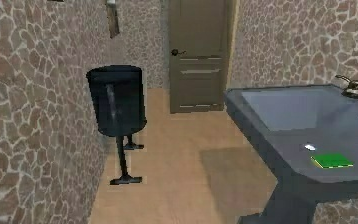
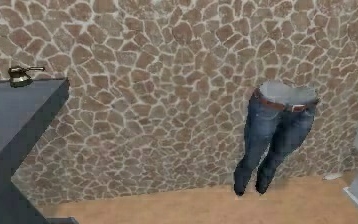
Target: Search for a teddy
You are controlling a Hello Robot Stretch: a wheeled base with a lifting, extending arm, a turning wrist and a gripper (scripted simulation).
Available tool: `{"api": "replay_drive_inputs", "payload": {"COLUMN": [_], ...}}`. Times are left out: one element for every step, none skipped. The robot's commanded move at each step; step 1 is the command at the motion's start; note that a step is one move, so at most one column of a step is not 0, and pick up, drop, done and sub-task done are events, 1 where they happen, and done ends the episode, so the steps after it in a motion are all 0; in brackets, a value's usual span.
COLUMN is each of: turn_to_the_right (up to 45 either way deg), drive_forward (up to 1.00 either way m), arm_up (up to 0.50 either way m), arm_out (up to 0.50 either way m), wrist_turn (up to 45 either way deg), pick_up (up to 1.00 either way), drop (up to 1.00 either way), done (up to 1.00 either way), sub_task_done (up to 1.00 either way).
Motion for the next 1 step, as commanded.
{"api": "replay_drive_inputs", "payload": {"turn_to_the_right": [0.0], "drive_forward": [1.00], "arm_up": [0.00], "arm_out": [0.00], "wrist_turn": [0.0], "pick_up": [0.00], "drop": [0.00], "done": [0.00], "sub_task_done": [0.00]}}
